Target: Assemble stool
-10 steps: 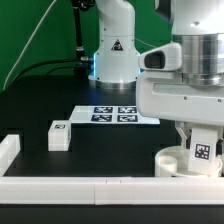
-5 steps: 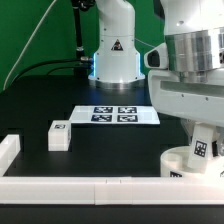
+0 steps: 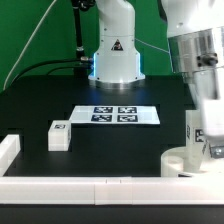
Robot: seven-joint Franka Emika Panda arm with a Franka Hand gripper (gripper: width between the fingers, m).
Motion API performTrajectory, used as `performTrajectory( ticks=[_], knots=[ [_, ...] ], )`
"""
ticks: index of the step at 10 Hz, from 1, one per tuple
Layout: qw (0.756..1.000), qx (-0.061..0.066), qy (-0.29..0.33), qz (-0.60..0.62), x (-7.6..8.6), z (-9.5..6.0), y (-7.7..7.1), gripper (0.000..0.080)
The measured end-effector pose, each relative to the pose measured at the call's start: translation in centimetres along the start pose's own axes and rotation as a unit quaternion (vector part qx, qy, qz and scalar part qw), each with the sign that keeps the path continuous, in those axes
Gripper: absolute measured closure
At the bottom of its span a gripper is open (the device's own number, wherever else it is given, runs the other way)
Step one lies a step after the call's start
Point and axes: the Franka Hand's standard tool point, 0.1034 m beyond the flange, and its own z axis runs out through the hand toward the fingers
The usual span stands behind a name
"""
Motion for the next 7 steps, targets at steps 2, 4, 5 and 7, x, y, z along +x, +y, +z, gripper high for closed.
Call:
performTrajectory(
  ticks=[2,4,5,7],
  knots=[
    [0.999,-0.007,0.003,0.047,-0.27,0.16,0.60,0.0476],
    [0.996,-0.007,-0.001,0.087,-0.32,0.19,0.64,0.0476],
    [0.994,-0.007,-0.002,0.105,-0.35,0.21,0.68,0.0476],
    [0.986,0.004,-0.013,0.165,-0.38,0.14,0.58,0.0476]
  ],
)
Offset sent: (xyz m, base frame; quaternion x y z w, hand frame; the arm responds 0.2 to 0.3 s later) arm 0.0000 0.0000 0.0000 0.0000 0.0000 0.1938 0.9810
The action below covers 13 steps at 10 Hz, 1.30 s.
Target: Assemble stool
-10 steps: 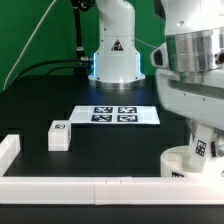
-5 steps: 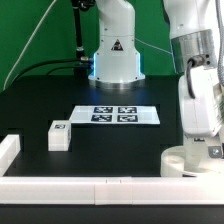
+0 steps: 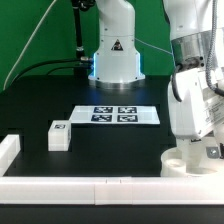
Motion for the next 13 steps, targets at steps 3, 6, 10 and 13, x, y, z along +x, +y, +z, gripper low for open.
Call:
performTrajectory(
  ticks=[3,6,10,13],
  knots=[
    [0.997,0.061,-0.012,0.053,-0.2,0.2,0.5,0.0476],
    [0.996,0.069,-0.005,0.053,0.0,0.2,0.8,0.0476],
    [0.997,0.069,-0.003,0.027,0.0,0.2,0.9,0.0233],
    [0.997,0.071,-0.028,-0.021,-2.0,-3.4,0.7,0.0155]
  ],
)
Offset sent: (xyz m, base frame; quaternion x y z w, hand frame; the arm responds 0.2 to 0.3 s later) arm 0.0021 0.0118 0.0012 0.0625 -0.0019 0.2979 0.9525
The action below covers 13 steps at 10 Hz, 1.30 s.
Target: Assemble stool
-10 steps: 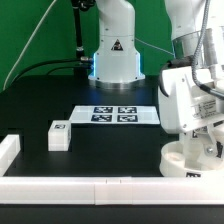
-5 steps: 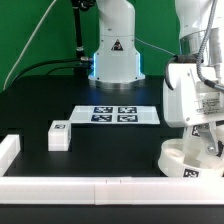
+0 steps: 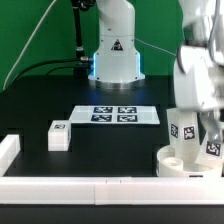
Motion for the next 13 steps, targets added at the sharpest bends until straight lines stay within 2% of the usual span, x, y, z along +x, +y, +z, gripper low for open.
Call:
performTrajectory(
  ticks=[2,4,8,9,10,11,12,13],
  knots=[
    [0.999,0.016,-0.027,-0.017,-1.5,-3.9,-1.8,0.0151],
    [1.000,0.011,-0.017,-0.020,-0.7,-2.7,-1.1,0.0151],
    [1.000,0.012,-0.015,-0.024,-0.5,-2.8,-1.3,0.0151],
    [0.996,0.033,-0.012,-0.083,0.9,-3.5,-2.2,0.0151],
    [0.987,0.043,-0.010,-0.155,2.4,-4.8,-3.1,0.0151],
    [0.974,0.051,-0.013,-0.220,4.3,-7.0,-4.6,0.0151],
    [0.953,0.053,-0.010,-0.299,5.8,-8.2,-5.7,0.0151],
    [0.926,0.058,-0.003,-0.372,6.6,-8.6,-6.6,0.0151]
  ],
)
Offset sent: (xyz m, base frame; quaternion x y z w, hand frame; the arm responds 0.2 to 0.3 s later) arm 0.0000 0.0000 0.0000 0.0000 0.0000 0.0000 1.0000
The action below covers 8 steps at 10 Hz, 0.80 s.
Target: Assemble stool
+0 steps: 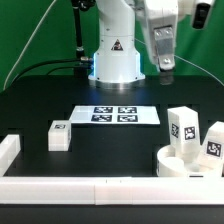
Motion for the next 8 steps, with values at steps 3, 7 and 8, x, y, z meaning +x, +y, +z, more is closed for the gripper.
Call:
performTrajectory(
  ticks=[3,7,8],
  knots=[
    [0.995,-0.001,0.008,-0.097,0.2,0.1,-0.2,0.0151],
    [0.951,-0.022,0.018,-0.308,3.5,0.5,1.1,0.0151],
    [0.937,-0.039,0.014,-0.347,6.0,0.9,2.4,0.0151]
  ],
)
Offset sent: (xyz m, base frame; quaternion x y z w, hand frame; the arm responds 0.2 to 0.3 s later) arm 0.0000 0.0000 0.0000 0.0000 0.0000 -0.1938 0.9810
